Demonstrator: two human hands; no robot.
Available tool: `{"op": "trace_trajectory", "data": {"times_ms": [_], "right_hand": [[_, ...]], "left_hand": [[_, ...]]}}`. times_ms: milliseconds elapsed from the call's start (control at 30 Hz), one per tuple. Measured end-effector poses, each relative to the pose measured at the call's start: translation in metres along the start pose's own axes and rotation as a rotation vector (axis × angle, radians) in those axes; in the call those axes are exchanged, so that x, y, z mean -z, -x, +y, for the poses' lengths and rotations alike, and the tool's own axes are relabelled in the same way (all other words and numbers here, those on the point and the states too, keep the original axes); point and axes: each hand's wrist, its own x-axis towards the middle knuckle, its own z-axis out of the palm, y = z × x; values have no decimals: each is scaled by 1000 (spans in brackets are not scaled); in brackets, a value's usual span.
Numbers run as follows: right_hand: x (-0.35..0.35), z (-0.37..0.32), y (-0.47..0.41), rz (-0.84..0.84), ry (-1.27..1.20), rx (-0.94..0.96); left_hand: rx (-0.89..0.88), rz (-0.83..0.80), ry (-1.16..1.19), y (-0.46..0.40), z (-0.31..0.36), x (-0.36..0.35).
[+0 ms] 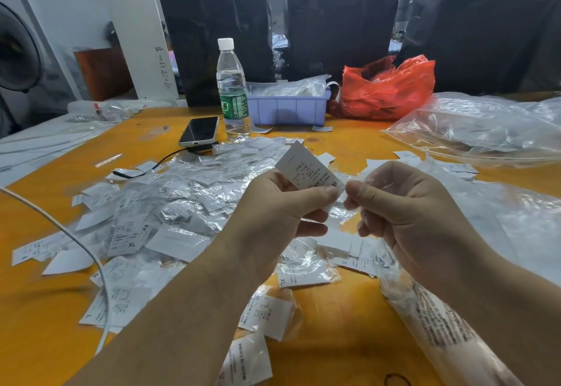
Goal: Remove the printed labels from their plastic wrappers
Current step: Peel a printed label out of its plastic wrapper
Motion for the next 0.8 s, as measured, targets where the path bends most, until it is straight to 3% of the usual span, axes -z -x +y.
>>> {"op": "trace_trajectory", "data": {"times_ms": [433, 800], "right_hand": [[4, -1, -3, 77, 1, 21], [0, 1, 0, -2, 75, 7]], "left_hand": [[-1, 9, 26, 0, 0, 1], [-6, -5, -5, 0, 0, 0]]}}
